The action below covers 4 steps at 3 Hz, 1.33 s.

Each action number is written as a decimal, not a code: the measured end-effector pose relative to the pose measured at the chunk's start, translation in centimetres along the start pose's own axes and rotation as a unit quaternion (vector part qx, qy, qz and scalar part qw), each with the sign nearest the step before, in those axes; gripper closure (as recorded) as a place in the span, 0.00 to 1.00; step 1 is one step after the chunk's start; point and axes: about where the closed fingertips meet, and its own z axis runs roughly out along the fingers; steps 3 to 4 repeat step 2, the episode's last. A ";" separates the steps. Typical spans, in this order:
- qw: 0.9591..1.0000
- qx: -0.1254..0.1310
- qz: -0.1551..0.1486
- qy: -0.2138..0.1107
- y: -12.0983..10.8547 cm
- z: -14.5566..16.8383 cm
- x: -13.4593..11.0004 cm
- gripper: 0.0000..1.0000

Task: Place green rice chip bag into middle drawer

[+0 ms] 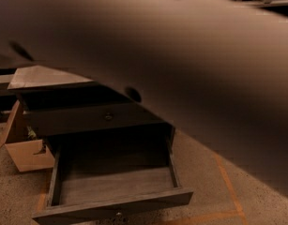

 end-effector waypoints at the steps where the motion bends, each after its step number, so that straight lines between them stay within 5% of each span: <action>1: 1.000 0.000 0.000 0.000 0.0 0.0 0.0 1.00; 4: 1.000 0.000 0.000 0.000 0.0 0.0 0.0 1.00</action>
Offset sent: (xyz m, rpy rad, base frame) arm -0.0831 -0.2727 -0.1658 0.0912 0.2273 -0.5353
